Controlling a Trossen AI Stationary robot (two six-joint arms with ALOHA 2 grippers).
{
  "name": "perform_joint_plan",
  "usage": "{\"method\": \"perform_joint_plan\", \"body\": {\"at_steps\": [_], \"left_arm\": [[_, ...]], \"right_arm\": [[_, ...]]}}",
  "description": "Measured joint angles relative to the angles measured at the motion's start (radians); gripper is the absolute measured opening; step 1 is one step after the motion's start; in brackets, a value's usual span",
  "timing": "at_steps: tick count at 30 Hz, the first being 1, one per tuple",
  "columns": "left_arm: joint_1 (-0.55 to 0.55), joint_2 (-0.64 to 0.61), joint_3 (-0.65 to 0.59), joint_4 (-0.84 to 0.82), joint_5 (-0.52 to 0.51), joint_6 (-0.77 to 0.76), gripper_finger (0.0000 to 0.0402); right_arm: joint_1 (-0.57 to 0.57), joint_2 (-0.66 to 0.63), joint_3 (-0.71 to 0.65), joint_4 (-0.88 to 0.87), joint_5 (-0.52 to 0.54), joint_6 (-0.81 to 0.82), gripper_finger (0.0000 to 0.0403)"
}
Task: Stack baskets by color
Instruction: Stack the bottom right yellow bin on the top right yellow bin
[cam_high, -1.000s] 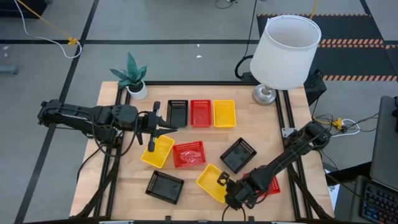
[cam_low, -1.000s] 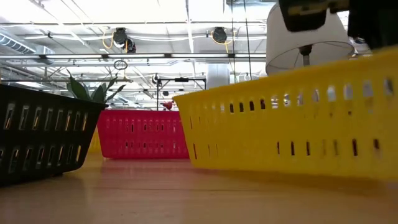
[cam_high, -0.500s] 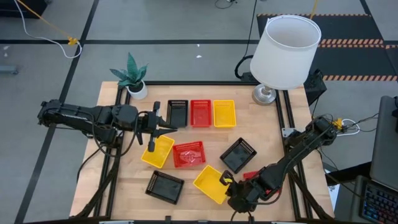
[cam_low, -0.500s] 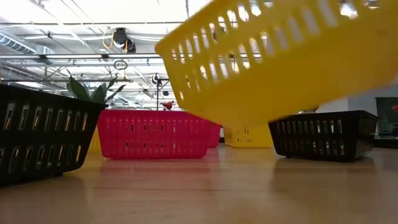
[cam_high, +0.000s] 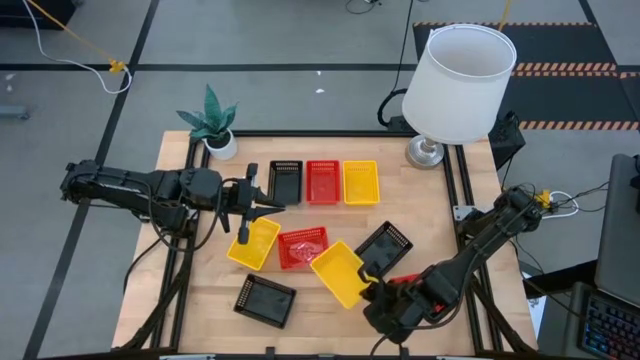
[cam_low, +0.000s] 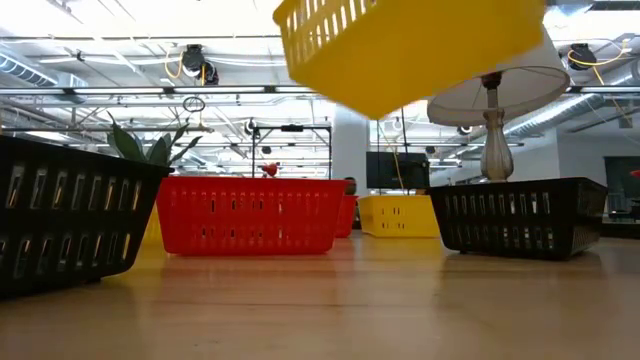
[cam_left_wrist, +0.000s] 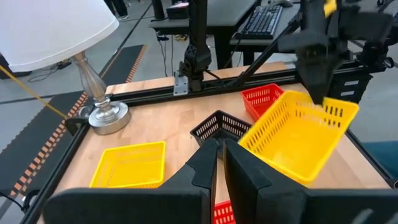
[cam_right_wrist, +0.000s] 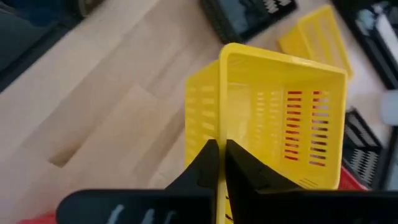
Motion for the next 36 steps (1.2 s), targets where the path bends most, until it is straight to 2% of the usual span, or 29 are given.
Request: {"method": "perform_joint_plan", "body": {"at_steps": [13, 20, 27, 36], "left_arm": [[0.000, 0.000, 0.000, -0.017, 0.000, -0.002, 0.0033], [0.000, 0.000, 0.000, -0.018, 0.000, -0.002, 0.0033], [0.000, 0.000, 0.000, -0.025, 0.000, -0.002, 0.0033], [0.000, 0.000, 0.000, -0.032, 0.000, -0.017, 0.0033]], "right_arm": [[-0.069, 0.000, 0.259, -0.331, 0.099, 0.108, 0.0003], [-0.135, 0.000, 0.355, -0.485, 0.151, 0.066, 0.0003], [-0.217, -0.002, 0.395, -0.566, 0.186, 0.068, 0.0003], [-0.298, -0.006, 0.395, -0.575, 0.294, 0.097, 0.0003]]}}
